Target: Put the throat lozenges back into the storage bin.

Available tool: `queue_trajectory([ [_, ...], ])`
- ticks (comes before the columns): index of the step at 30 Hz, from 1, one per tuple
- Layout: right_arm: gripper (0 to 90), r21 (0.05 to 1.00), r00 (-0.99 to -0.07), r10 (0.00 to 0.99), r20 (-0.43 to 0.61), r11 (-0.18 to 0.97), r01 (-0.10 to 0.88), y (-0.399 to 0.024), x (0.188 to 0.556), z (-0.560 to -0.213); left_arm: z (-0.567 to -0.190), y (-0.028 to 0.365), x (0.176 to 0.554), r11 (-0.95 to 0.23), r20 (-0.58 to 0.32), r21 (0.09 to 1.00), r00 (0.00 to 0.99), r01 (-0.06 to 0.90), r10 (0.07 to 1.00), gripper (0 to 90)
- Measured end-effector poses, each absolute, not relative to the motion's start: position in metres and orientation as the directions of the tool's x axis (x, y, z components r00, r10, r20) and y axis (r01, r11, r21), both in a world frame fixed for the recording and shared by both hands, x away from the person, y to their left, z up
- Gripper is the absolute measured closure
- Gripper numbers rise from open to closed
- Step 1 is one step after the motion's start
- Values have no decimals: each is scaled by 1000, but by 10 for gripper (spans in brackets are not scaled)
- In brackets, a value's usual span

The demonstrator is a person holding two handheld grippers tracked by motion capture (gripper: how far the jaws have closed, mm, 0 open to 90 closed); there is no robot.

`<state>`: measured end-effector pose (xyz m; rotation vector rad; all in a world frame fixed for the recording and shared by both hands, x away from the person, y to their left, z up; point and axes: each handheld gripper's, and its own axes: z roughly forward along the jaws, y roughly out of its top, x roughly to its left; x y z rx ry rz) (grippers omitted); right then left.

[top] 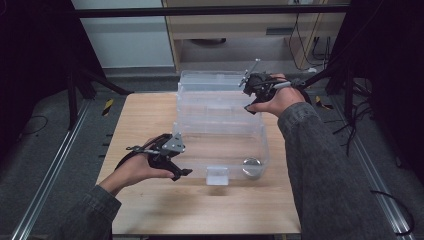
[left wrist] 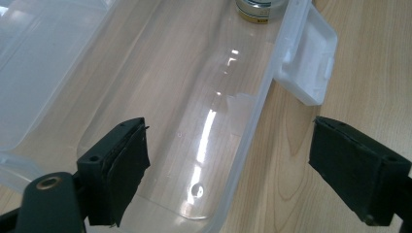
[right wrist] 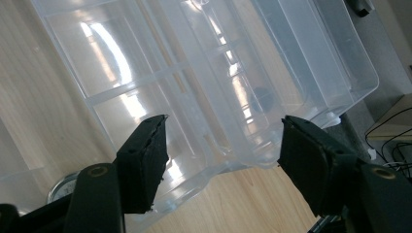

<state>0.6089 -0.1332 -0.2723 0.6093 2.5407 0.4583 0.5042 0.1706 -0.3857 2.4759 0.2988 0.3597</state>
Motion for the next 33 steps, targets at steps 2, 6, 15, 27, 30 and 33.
queue_trajectory([
  [2, 357, 420, -785, 492, -376, 846, 328, -132, 611, -275, -388, 171, 506, -788, 188, 602, 937, 129, 296, 158],
  [6, 354, 424, -787, 487, -378, 847, 320, -130, 617, -279, -390, 169, 508, -782, 174, 608, 939, 134, 296, 170],
  [15, 352, 408, -804, 469, -366, 857, 314, -124, 627, -290, -396, 167, 510, -792, 154, 595, 947, 139, 282, 222],
  [27, 408, 398, -811, 458, -364, 864, 309, -120, 630, -293, -397, 166, 511, -789, 151, 598, 948, 140, 282, 267],
  [30, 419, 400, -812, 457, -364, 864, 306, -119, 630, -293, -398, 166, 511, -792, 148, 594, 948, 142, 280, 294],
  [33, 424, 399, -814, 454, -363, 865, 305, -118, 631, -294, -398, 165, 511, -800, 141, 583, 952, 141, 271, 317],
])
